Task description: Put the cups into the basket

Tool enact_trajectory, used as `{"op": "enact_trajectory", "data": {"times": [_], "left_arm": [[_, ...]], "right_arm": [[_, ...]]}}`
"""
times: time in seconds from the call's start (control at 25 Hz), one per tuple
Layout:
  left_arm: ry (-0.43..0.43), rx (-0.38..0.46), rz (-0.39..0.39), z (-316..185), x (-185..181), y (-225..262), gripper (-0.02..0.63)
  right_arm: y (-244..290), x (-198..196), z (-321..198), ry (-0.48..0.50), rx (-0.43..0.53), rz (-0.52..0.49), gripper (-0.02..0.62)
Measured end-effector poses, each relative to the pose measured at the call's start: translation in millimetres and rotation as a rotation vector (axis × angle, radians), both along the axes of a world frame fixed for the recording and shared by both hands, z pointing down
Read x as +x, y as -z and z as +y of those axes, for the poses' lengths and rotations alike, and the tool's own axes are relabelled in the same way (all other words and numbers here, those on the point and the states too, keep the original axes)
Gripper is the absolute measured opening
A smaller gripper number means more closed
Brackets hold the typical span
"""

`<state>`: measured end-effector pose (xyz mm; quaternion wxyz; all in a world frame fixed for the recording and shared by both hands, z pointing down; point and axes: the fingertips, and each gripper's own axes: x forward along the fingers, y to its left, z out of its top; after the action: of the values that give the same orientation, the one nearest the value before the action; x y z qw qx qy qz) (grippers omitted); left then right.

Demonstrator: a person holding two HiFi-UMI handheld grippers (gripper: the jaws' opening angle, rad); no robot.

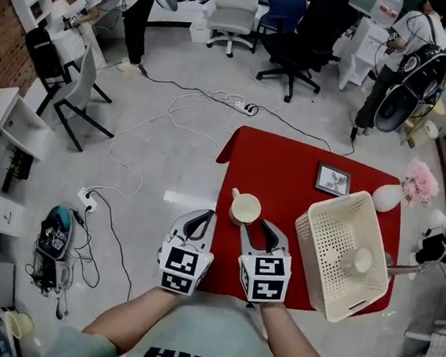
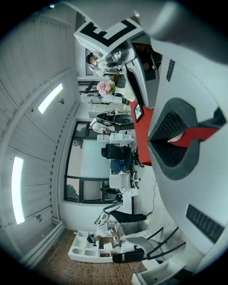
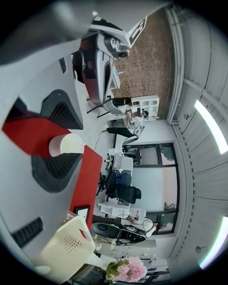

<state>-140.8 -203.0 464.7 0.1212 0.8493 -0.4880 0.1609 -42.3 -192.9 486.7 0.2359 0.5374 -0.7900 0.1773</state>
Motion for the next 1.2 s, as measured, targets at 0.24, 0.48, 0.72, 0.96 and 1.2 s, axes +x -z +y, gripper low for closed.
{"op": "enact_trajectory", "data": {"times": [0.24,0.48,0.72,0.96,1.2], "left_arm": [[-0.007,-0.019,-0.007,-18.4,5.2,-10.1,0.005],[-0.009,-0.046,-0.019,-36.0,8.4,-23.5,0.005],[-0.005,-0.079,-0.033,-52.7,8.5,-42.9,0.005],[0.001,-0.108,-0.040,-65.8,6.4,-56.0,0.005],[-0.005,-0.125,-0.037,-77.4,8.2,-62.8,0.005]], "right_arm": [[-17.7,-1.9,-16.3,0.022,-0.044,-0.010,0.265],[-40.9,-5.0,-32.0,0.049,-0.103,-0.011,0.345],[-64.6,-5.4,-47.7,0.052,-0.144,0.009,0.374],[-77.0,-7.0,-58.0,0.052,-0.179,0.009,0.383],[-84.8,-11.2,-62.4,0.067,-0.202,0.008,0.391]]}}
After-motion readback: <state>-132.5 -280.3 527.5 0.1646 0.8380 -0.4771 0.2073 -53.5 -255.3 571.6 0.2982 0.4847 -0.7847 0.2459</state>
